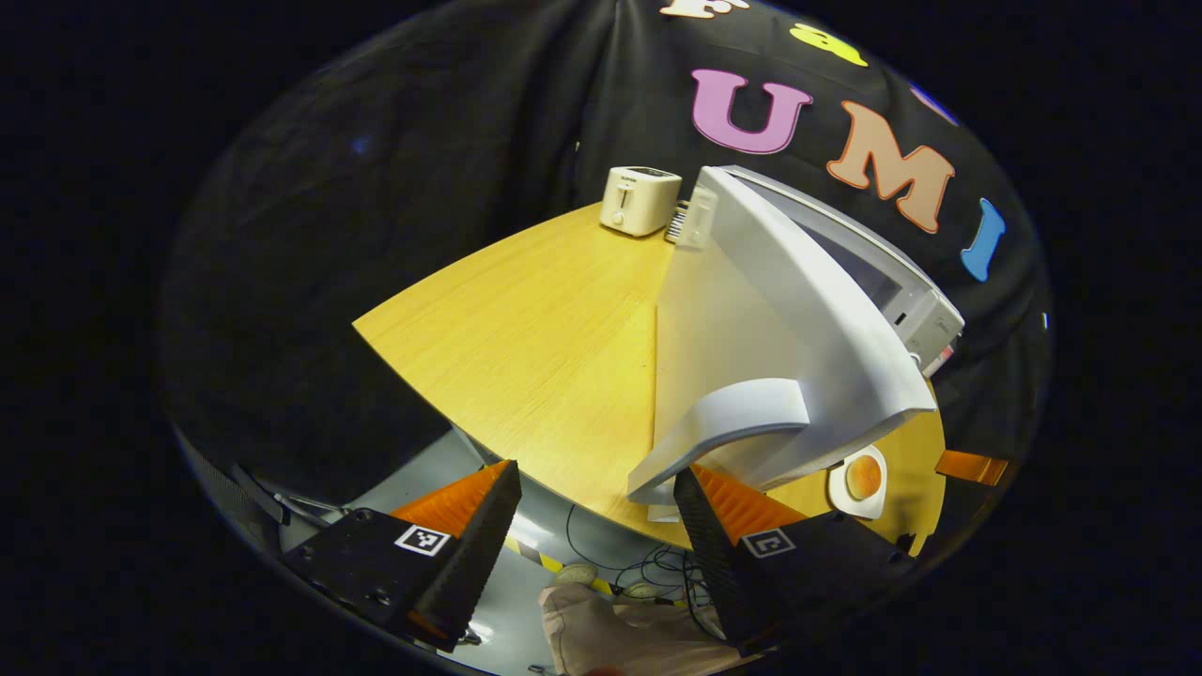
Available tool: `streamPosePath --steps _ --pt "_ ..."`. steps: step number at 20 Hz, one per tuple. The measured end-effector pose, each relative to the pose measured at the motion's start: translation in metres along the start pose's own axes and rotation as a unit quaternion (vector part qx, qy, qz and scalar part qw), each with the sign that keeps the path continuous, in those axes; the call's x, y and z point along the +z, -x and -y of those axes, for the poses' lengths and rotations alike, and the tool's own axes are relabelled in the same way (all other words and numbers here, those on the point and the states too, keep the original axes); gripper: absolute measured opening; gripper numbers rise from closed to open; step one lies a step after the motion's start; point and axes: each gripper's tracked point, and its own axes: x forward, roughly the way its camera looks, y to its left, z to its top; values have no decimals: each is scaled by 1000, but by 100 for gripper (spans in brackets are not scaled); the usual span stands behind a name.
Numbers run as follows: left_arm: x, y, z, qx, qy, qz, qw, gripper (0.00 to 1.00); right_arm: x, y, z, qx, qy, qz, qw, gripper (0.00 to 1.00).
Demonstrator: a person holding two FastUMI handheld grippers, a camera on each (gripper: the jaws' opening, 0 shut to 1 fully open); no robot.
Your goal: Open the microwave oven with the left hand, put the food in, and close the microwave oven.
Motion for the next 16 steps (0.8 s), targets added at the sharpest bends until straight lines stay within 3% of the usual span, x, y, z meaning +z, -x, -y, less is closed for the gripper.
streamPosePath --steps 5,10,14,16 --pt "20 16 -46 82 32 41 995 96 -23 -34 4 10 14 -54 998 99" --pt "50 53 -83 172 115 119 971 96 -46 -78 12 10 10 -120 993 99" --pt "80 91 -96 223 117 181 951 95 -50 -99 8 24 -4 -145 989 99" --pt "96 108 -94 231 111 204 945 95 -53 -105 5 29 2 -155 987 98"
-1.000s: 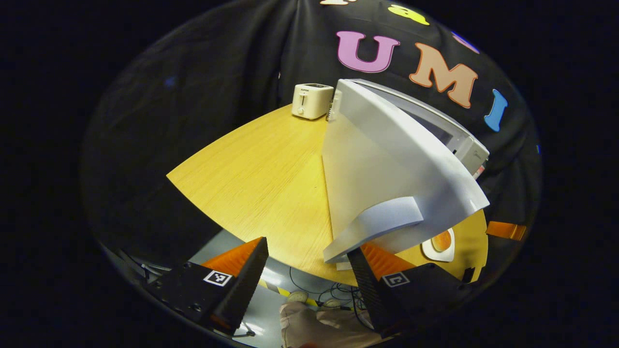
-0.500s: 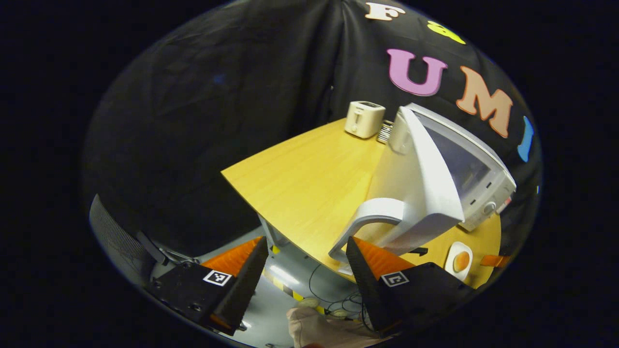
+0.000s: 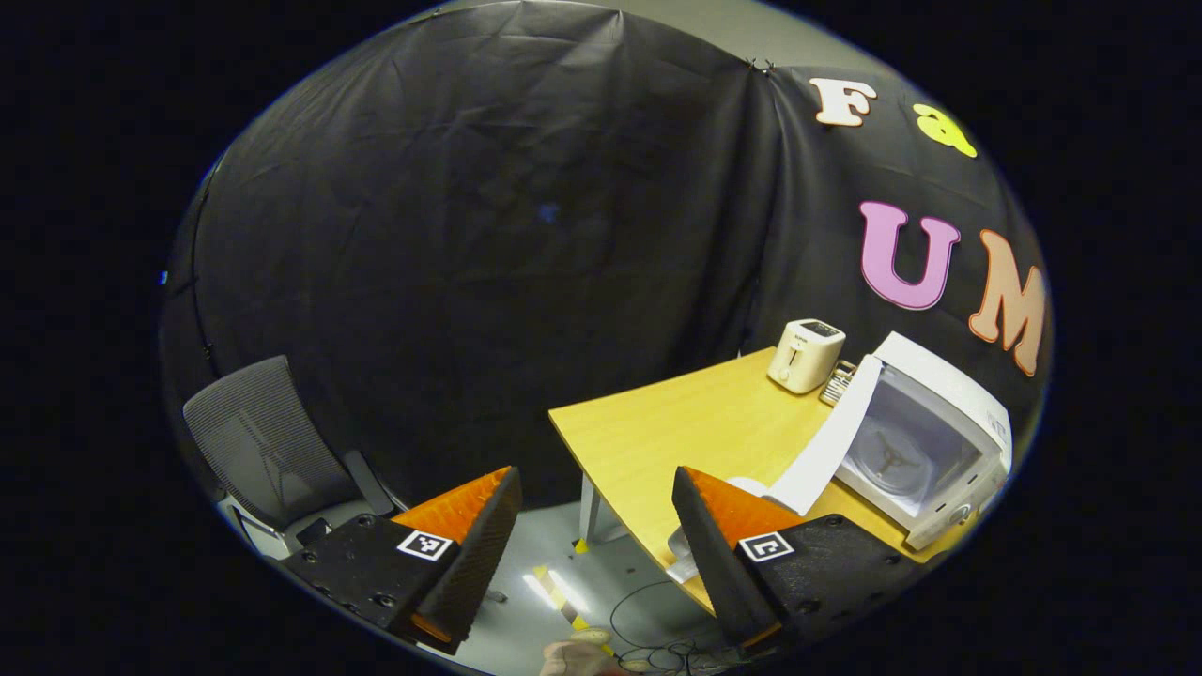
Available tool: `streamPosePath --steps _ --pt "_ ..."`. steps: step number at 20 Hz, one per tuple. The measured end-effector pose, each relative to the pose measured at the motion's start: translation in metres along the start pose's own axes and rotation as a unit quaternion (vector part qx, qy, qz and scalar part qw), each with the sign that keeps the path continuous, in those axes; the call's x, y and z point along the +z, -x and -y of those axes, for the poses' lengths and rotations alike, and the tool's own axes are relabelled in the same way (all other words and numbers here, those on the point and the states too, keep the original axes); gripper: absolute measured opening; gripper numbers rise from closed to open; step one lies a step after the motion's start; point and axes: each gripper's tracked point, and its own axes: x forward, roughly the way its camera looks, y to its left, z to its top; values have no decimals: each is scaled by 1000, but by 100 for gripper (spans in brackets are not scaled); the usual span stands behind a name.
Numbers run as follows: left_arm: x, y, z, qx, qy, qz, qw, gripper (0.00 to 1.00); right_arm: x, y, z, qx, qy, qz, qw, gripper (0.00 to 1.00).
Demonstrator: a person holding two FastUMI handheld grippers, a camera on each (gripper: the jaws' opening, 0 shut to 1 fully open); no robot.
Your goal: Open the microwave oven with the left hand, put the food in, and close the microwave oven.
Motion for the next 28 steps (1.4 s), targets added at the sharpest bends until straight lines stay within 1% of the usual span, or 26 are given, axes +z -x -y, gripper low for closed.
streamPosePath --steps 3,4,5,8,9,10,12,13,14,15,16,17,18,20,21,23,24,25,26,27,28 --pt "21 4 9 -7 -4 26 1000 95 -2 -8 -4 -1 10 -11 1000 98" --pt "26 5 13 -11 -4 30 999 95 -4 -10 -4 -4 11 -14 1000 89" --pt "31 5 17 -15 -4 34 999 95 -4 -12 -4 -7 11 -16 1000 98" --pt "42 -3 29 -30 -6 41 999 95 -4 -18 -2 -21 8 -18 1000 98" --pt "43 -7 35 -37 -7 40 998 95 -4 -20 1 -29 5 -17 999 89" --pt "46 -11 39 -46 -8 39 998 95 -2 -20 0 -30 1 -14 999 98" --pt "53 -25 50 -65 -17 39 997 95 -3 -21 -2 -38 -6 -14 999 82" --pt "56 -33 54 -74 -25 39 996 95 -3 -20 -2 -47 -11 -14 999 82" --pt "60 -42 58 -83 -35 41 995 95 -2 -19 -3 -55 -16 -10 998 77" --pt "63 -50 64 -94 -44 41 994 95 -2 -17 -3 -65 -24 -3 998 77" --pt "66 -59 73 -112 -53 39 992 95 -2 -14 -8 -73 -38 5 997 76" --pt "68 -66 82 -130 -64 36 989 91 -2 -10 -17 -75 -59 11 995 76" --pt "69 -71 89 -147 -78 33 986 95 0 -7 -28 -71 -84 21 994 77" --pt "70 -85 104 -178 -103 30 978 95 7 -2 -55 -63 -121 46 990 77" --pt "69 -91 112 -196 -114 26 974 95 11 -1 -68 -61 -132 59 988 82" --pt "68 -102 127 -230 -131 21 964 95 23 0 -100 -49 -153 84 983 82" --pt "67 -107 132 -242 -137 16 960 95 31 1 -115 -40 -165 98 981 82" --pt "65 -110 137 -253 -136 9 958 94 42 1 -131 -29 -176 112 977 77" --pt "63 -112 141 -264 -133 1 955 94 50 0 -146 -20 -188 125 974 82" --pt "62 -114 145 -274 -129 -4 953 91 60 0 -158 -10 -200 136 970 82" --pt "61 -116 148 -282 -124 -9 951 94 69 1 -170 -1 -211 149 966 82"
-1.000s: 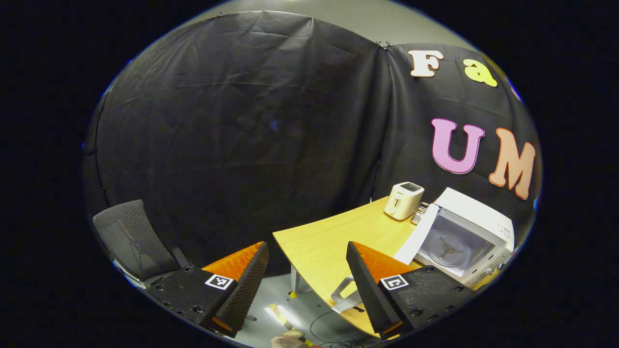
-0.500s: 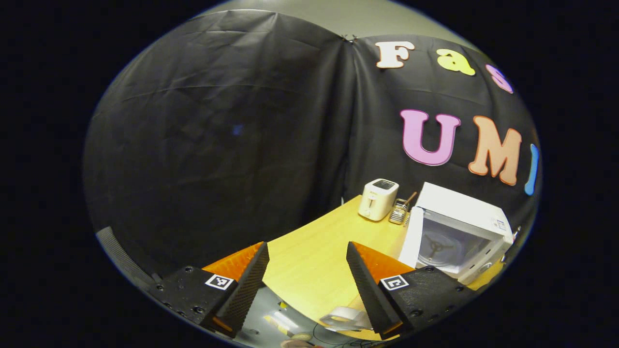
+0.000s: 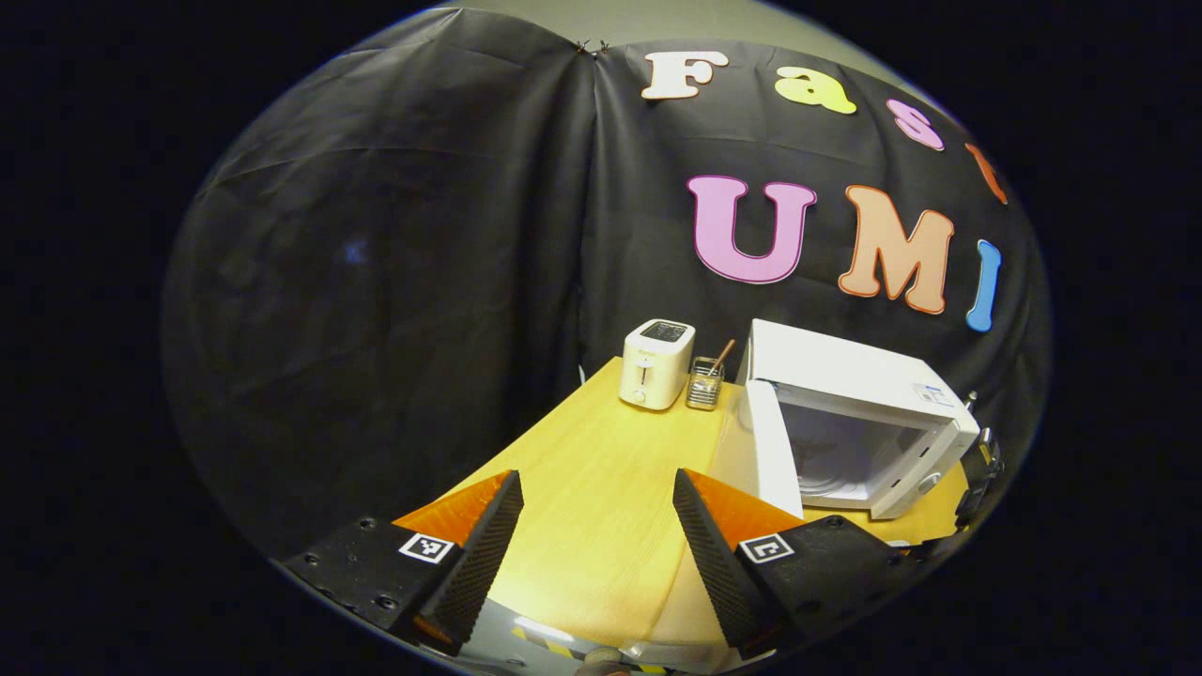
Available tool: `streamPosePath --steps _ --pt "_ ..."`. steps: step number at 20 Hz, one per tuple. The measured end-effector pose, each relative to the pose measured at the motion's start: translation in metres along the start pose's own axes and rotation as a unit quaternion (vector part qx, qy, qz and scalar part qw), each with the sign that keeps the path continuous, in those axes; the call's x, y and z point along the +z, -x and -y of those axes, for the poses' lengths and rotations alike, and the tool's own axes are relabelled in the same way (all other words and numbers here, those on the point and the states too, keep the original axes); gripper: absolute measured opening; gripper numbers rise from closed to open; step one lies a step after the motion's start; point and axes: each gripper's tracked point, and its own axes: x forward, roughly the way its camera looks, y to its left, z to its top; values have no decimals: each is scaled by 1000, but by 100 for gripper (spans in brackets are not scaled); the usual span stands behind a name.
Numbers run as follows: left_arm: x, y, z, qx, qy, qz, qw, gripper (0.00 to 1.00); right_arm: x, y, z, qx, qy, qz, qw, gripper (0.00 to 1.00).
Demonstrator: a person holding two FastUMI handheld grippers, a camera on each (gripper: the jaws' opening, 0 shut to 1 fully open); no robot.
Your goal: Open the microwave oven with the left hand, put the food in, and close the microwave oven.
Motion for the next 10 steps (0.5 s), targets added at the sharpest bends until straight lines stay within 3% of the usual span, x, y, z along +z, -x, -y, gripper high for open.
streamPosePath --steps 2,3,10 --pt "-3 -3 3 -21 2 -7 1000 95 7 -3 -26 21 -15 20 999 76" --pt "-3 -3 2 -28 -3 -9 1000 95 12 -5 -36 30 -23 28 999 82" --pt "8 -6 -19 -43 -23 9 999 95 50 -36 -87 78 -115 75 987 81"
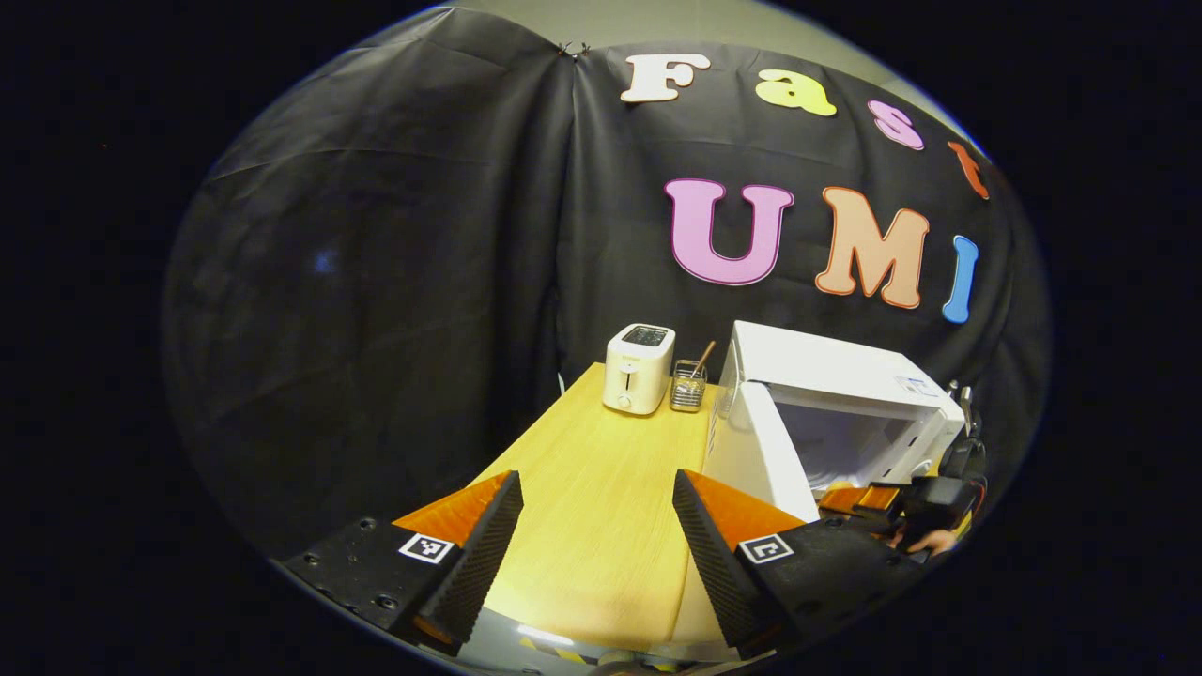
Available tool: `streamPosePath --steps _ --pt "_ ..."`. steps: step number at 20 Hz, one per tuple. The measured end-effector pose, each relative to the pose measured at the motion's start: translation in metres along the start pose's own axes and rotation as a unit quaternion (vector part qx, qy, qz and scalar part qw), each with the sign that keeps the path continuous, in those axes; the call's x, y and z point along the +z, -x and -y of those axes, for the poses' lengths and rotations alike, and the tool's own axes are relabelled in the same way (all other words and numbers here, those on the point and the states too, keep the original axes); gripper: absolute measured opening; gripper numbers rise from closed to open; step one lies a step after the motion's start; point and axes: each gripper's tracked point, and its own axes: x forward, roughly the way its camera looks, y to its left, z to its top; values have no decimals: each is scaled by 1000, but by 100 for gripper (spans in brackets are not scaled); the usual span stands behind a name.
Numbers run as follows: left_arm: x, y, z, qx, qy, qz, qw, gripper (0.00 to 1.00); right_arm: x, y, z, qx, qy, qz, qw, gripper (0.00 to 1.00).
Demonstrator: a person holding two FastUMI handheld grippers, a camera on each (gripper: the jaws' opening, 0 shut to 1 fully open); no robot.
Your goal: Open the microwave oven with the left hand, put the food in, and close the microwave oven.
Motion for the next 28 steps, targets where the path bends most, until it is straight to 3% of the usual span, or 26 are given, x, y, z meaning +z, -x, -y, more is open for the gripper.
streamPosePath --steps 1,3,4,13,16,17,18,21,22,26,27,28 --pt "-3 -1 -2 -4 4 -4 1000 91 5 -7 -5 4 -12 9 1000 81" --pt "-11 -2 -4 -10 18 -15 1000 94 18 -23 -12 12 -32 34 999 81" --pt "-13 -3 -5 -13 24 -21 999 95 25 -30 -15 13 -37 49 998 75" --pt "-43 -5 6 -52 33 -66 996 95 62 -77 -20 -6 -42 127 991 75" --pt "-53 1 -1 -47 35 -80 995 95 71 -89 -14 -26 -32 139 989 73" --pt "-55 2 -6 -41 38 -82 995 95 74 -91 -11 -30 -30 144 989 83" --pt "-55 4 -10 -37 41 -82 995 95 78 -93 -12 -30 -30 151 988 74" --pt "-61 8 -18 -26 47 -86 995 95 83 -97 -11 -31 -18 157 987 74" --pt "-62 9 -18 -26 49 -88 995 95 85 -98 -11 -32 -16 160 986 87" --pt "-64 9 -18 -27 54 -89 994 94 83 -85 -9 -38 6 167 985 91" --pt "-65 9 -16 -28 56 -88 994 94 78 -78 -9 -37 19 164 986 99" --pt "-64 9 -14 -30 58 -89 994 93 72 -72 -8 -36 36 159 986 99"
